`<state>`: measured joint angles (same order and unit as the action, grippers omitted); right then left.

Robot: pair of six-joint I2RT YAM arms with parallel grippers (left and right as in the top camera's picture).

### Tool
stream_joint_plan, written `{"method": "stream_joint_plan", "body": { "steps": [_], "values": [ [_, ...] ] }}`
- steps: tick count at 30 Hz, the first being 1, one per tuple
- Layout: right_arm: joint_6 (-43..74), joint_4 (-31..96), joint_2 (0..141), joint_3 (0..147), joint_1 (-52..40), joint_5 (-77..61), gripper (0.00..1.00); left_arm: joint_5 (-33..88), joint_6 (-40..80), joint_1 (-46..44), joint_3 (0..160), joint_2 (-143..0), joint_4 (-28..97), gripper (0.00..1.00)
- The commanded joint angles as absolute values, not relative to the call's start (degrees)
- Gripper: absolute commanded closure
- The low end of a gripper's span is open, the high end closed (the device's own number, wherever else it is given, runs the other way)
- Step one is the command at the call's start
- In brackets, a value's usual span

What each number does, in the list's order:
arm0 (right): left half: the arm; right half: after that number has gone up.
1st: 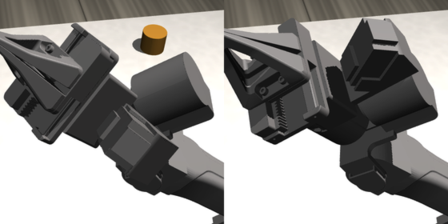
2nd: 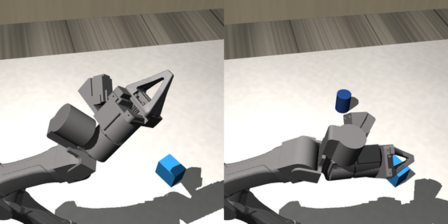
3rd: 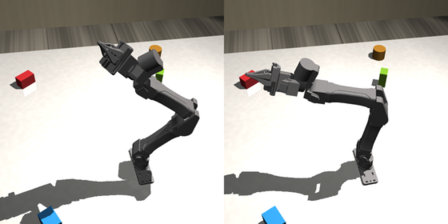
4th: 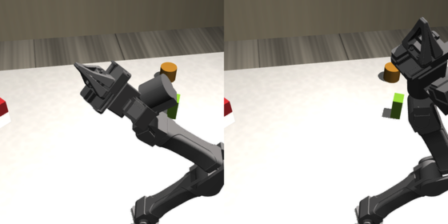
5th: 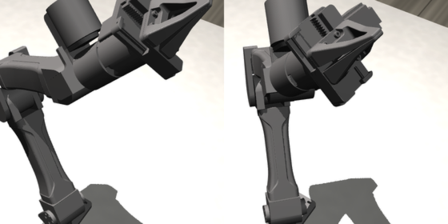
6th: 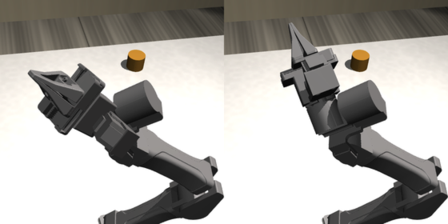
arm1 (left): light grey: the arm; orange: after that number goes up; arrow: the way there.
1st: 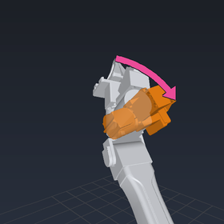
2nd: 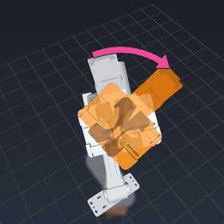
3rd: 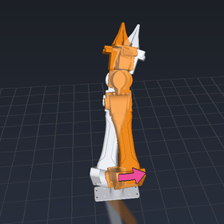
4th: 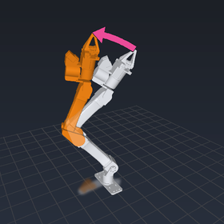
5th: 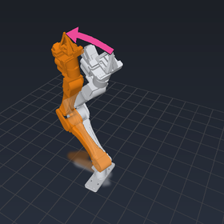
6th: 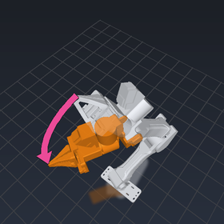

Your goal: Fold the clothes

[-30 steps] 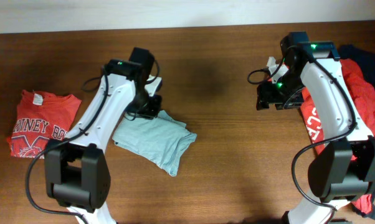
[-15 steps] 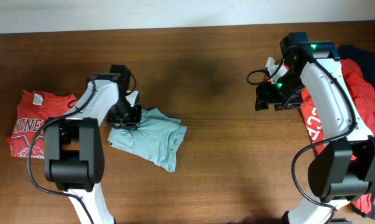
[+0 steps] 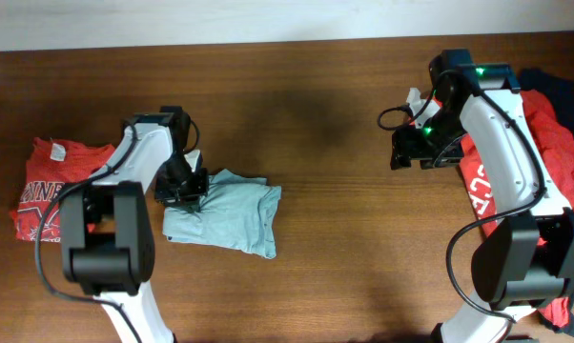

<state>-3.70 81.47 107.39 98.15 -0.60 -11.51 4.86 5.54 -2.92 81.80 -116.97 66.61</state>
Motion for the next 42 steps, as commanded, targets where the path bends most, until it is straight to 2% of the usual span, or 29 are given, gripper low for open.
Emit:
{"method": "stream_joint_plan", "body": {
  "steps": [1, 4, 5, 6, 7, 11, 12, 13, 15, 18, 22, 24, 30, 38, 42],
  "values": [
    [-4.29, 81.65, 106.50, 98.26, -0.36, -10.90, 0.34, 3.62, 6.63, -2.50, 81.43, -107.79, 65.10, 0.85],
    [-4.27, 81.62, 106.50, 98.13, -0.36, -10.70, 0.34, 3.62, 6.87, -2.50, 81.43, -102.98, 62.43, 0.80],
    [-4.27, 81.62, 106.50, 98.00, -0.36, -10.72, 0.34, 3.57, 6.85, -2.50, 81.43, -101.58, 61.28, 0.69],
    [-4.27, 81.62, 106.50, 97.82, -0.36, -10.79, 0.34, 3.29, 6.85, -2.48, 81.43, -100.84, 60.45, 0.64],
    [-4.29, 81.69, 106.50, 97.65, -0.43, -11.31, 0.34, 2.48, 6.85, -2.44, 81.43, -100.47, 59.88, 0.64],
    [-12.91, 83.85, 106.50, 97.56, -1.93, -23.03, 0.37, -0.99, 6.76, -2.37, 81.41, -101.41, 59.48, 0.63],
    [-13.87, 84.33, 106.50, 97.56, -2.81, -24.49, 0.41, -1.21, 6.50, -2.26, 81.41, -101.89, 59.44, 0.64],
    [-14.37, 84.90, 106.50, 97.43, -4.80, -24.86, 0.48, -1.30, 6.39, -1.69, 81.41, -102.76, 58.98, 0.63],
    [-14.37, 85.03, 106.50, 97.12, -7.49, -24.88, 0.55, -1.23, 6.42, -0.89, 81.41, -103.77, 58.22, 0.64],
    [-14.28, 84.40, 106.54, 96.31, -12.45, -25.06, 0.55, -0.75, 6.33, 0.80, 81.41, -106.04, 56.34, 0.64],
    [-8.36, 80.07, 106.54, 93.69, -19.27, -25.10, 0.55, 1.21, 2.96, 2.85, 81.41, -109.27, 53.10, 0.64],
    [-4.12, 75.40, 106.54, 90.59, -23.22, -25.34, 0.55, 4.08, 1.43, 3.62, 81.41, -111.09, 51.22, 0.64],
    [-1.39, 60.25, 106.87, 80.58, -32.97, -34.85, 0.55, 6.42, 1.21, 4.29, 81.41, -116.31, 49.15, 0.64],
    [6.42, 45.89, 110.28, 74.17, -41.34, -33.58, 0.55, 9.26, 1.26, 4.29, 81.41, -117.80, 52.03, 0.64],
    [7.97, 44.73, 112.68, 74.15, -42.15, -29.26, 0.55, 9.21, 1.26, 4.29, 81.41, -117.80, 56.40, 0.64]
  ]
}}
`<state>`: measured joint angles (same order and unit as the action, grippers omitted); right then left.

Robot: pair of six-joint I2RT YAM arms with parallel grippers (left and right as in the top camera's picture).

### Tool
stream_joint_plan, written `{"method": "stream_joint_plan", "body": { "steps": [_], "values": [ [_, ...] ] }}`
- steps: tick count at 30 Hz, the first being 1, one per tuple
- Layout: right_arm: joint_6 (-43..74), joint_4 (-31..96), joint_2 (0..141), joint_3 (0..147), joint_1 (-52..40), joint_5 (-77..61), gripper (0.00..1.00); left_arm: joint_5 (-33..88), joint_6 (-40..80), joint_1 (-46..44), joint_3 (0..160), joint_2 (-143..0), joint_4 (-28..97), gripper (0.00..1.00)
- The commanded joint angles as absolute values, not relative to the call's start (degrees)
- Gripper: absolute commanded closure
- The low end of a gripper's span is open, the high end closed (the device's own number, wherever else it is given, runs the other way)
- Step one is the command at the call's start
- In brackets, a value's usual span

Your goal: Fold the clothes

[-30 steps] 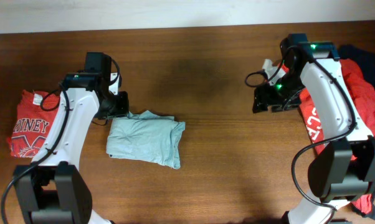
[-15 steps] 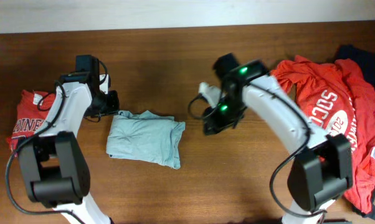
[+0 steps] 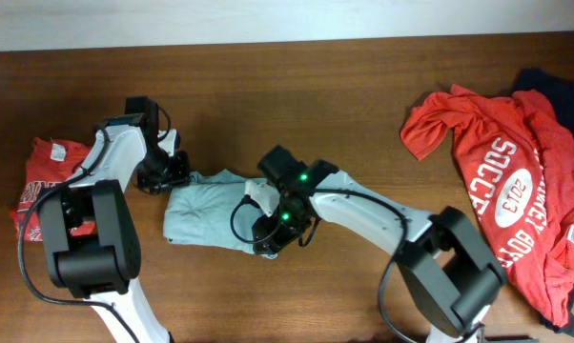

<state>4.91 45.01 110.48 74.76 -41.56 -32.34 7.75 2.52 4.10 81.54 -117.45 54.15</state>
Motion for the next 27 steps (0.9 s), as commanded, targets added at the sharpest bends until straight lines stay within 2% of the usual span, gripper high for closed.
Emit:
{"method": "stream_joint_plan", "body": {
  "steps": [1, 10, 11, 12, 17, 20, 22, 27],
  "values": [
    [9.23, 44.66, 113.40, 74.15, -42.15, -27.53, 0.55, 9.21, 1.26, 4.29, 81.41, -117.80, 57.45, 0.64],
    [9.98, 41.69, 118.02, 74.15, -40.40, -24.08, 0.55, 7.49, 1.26, 4.29, 81.34, -117.80, 68.27, 0.65],
    [10.00, 41.36, 118.02, 74.15, -40.21, -22.68, 0.55, 7.44, 1.26, 4.29, 81.28, -117.80, 69.21, 0.66],
    [10.00, 40.38, 118.02, 74.17, -39.55, -19.73, 0.55, 7.22, 1.28, 4.29, 81.01, -117.80, 71.16, 0.73],
    [9.96, 36.97, 118.02, 74.17, -36.40, -11.73, 0.55, 7.01, 1.37, 4.29, 79.33, -117.80, 74.70, 0.77],
    [9.93, 33.91, 118.02, 74.17, -33.78, -7.03, 0.54, 4.89, 2.98, 4.29, 78.24, -117.80, 76.18, 0.83],
    [8.84, 32.21, 118.02, 74.26, -32.16, -6.61, 0.48, 3.92, 3.25, 4.29, 77.52, -117.80, 76.79, 0.87],
    [4.91, 33.43, 118.02, 77.36, -27.90, -6.61, 0.48, 2.92, 3.88, 4.29, 76.03, -117.80, 78.13, 0.95]
  ]
}}
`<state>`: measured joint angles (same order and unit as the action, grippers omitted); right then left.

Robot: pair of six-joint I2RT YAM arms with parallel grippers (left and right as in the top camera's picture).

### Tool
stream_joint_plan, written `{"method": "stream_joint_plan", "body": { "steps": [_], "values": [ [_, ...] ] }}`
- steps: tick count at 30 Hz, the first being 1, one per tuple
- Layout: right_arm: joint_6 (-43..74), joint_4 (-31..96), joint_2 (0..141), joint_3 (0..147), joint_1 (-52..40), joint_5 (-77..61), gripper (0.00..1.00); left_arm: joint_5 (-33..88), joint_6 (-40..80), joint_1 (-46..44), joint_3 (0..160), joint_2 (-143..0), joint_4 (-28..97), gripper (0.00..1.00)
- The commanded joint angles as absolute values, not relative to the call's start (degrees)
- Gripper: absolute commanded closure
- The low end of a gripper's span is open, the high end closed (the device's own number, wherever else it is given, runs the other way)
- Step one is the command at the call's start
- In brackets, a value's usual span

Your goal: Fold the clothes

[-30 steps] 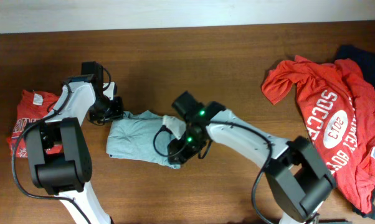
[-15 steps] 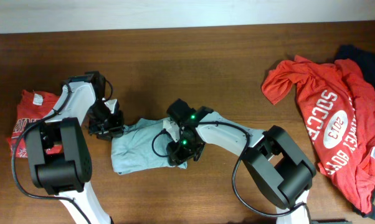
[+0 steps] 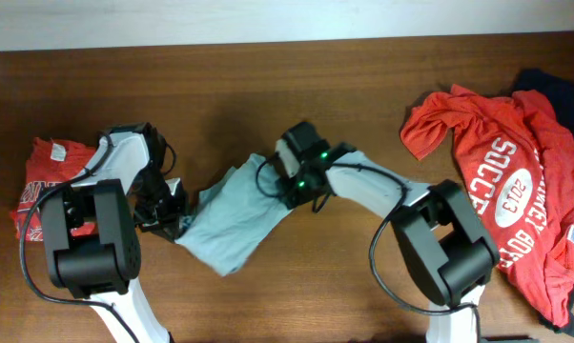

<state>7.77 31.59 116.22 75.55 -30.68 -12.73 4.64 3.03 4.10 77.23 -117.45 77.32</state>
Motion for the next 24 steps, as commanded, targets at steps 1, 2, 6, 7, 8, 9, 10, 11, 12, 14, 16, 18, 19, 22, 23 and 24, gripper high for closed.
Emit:
{"method": "stream_joint_plan", "body": {
  "steps": [1, 2, 6, 7, 8, 9, 10, 11, 12, 14, 16, 18, 19, 22, 23, 24],
  "values": [
    [4.67, 34.57, 117.99, 78.32, -27.33, -6.55, 0.48, 2.94, 3.88, 4.29, 76.03, -117.80, 78.35, 0.97],
    [4.69, 36.80, 117.99, 80.09, -26.57, -6.57, 0.46, 2.90, 3.88, 4.29, 76.05, -117.71, 78.39, 0.99],
    [4.69, 45.43, 117.40, 86.83, -24.80, -6.57, 0.44, 2.96, 4.32, 4.29, 76.38, -116.60, 76.95, 0.99],
    [4.64, 47.79, 117.05, 88.82, -24.51, -6.52, 0.44, 3.03, 4.32, 4.29, 76.73, -115.96, 76.14, 0.99],
    [4.21, 49.76, 116.62, 90.43, -24.29, -6.57, 0.43, 3.22, 4.29, 4.29, 77.21, -115.22, 75.40, 0.99],
    [3.36, 51.40, 116.16, 92.05, -24.29, -6.59, 0.41, 4.05, 4.29, 4.27, 78.04, -114.15, 74.26, 0.99],
    [3.03, 52.14, 115.92, 92.84, -24.32, -6.55, 0.41, 5.02, 4.27, 4.27, 78.61, -113.40, 73.41, 0.99],
    [1.87, 53.74, 115.22, 94.48, -24.43, -6.57, 0.40, 7.33, 4.25, 4.23, 79.70, -112.12, 71.66, 0.99],
    [1.83, 54.65, 114.83, 95.37, -24.60, -6.13, 0.39, 9.47, 4.05, 4.14, 80.55, -111.15, 70.06, 0.99],
    [1.91, 56.49, 113.80, 97.03, -24.77, -4.43, 0.39, 15.38, -0.10, 3.68, 82.04, -109.47, 66.11, 0.99],
    [1.98, 58.06, 112.46, 98.24, -24.75, -2.70, 0.39, 19.42, -4.67, 2.76, 83.22, -108.97, 62.46, 0.97],
    [2.42, 59.55, 110.65, 99.04, -24.34, -0.84, 0.39, 22.37, -9.13, 1.48, 83.48, -109.14, 58.28, 0.97],
    [2.37, 60.25, 109.60, 99.24, -24.21, -0.12, 0.39, 23.35, -10.55, 0.91, 83.48, -109.32, 56.99, 0.97],
    [2.39, 62.30, 106.17, 99.42, -23.49, 2.17, 0.39, 26.48, -12.75, -0.51, 83.48, -110.10, 54.35, 0.89],
    [2.37, 62.87, 105.27, 99.42, -23.27, 2.74, 0.39, 26.72, -12.75, -0.93, 83.48, -110.56, 53.49, 0.78],
    [2.37, 63.77, 103.83, 99.42, -22.98, 3.60, 0.38, 26.85, -12.75, -1.56, 83.48, -111.20, 52.38, 0.71]
  ]
}}
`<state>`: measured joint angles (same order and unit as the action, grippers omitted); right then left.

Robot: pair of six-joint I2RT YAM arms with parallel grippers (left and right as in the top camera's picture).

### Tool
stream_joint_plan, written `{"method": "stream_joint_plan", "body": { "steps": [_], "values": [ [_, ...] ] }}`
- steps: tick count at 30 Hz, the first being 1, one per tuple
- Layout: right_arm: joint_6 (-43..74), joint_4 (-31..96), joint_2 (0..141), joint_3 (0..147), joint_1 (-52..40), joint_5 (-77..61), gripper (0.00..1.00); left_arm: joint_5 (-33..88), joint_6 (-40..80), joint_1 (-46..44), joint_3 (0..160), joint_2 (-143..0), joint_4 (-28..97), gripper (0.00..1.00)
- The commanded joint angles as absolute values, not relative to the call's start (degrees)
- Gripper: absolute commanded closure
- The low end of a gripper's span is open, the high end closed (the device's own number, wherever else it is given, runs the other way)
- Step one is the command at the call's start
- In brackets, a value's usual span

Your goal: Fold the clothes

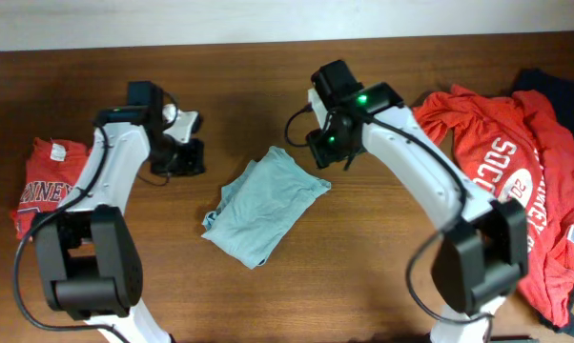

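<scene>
A light blue garment (264, 206) lies folded and slanted in the middle of the table, long axis running from upper right to lower left. My left gripper (179, 157) hovers to its upper left, apart from the cloth, open and holding nothing. My right gripper (317, 150) sits just off the garment's upper right corner, also open and free of the fabric. A folded red shirt (47, 187) rests at the far left.
A crumpled red soccer shirt (497, 181) is spread over the right side of the table, with a dark navy garment (557, 88) behind it at the far right. Both arms reach in from the near edge.
Both grippers held the blue garment stretched between them; now they have let go and stand back from it. The garment lies a little further right, flatter and more compact.
My left gripper was at the blue garment's left edge while the right was over by the red soccer shirt. Then the right gripper was at the garment's near right edge. Then both held it stretched on a slant. Now it lies released on the table.
</scene>
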<state>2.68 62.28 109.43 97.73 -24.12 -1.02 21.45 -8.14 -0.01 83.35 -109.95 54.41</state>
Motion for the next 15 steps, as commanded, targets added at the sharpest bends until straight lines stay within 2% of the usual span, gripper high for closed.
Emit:
{"method": "stream_joint_plan", "body": {
  "steps": [1, 3, 7, 10, 15],
  "values": [
    [2.33, 64.38, 102.85, 99.42, -22.74, 3.77, 0.38, 26.89, -12.75, -1.96, 83.48, -111.72, 51.83, 0.66],
    [2.35, 66.30, 99.83, 99.42, -21.91, 3.75, 0.35, 28.12, -12.80, -3.42, 83.48, -113.82, 50.46, 0.48],
    [2.35, 68.88, 96.90, 99.42, -20.60, 3.73, 0.34, 31.59, -13.45, -5.15, 83.48, -116.75, 48.58, 0.37],
    [2.35, 70.39, 96.31, 99.42, -19.97, 3.73, 0.34, 32.18, -13.39, -6.26, 83.48, -118.91, 47.07, 0.34],
    [2.37, 71.59, 96.31, 99.39, -19.38, 3.68, 0.34, 32.23, -13.39, -8.27, 83.48, -124.70, 46.52, 0.33]
  ]
}}
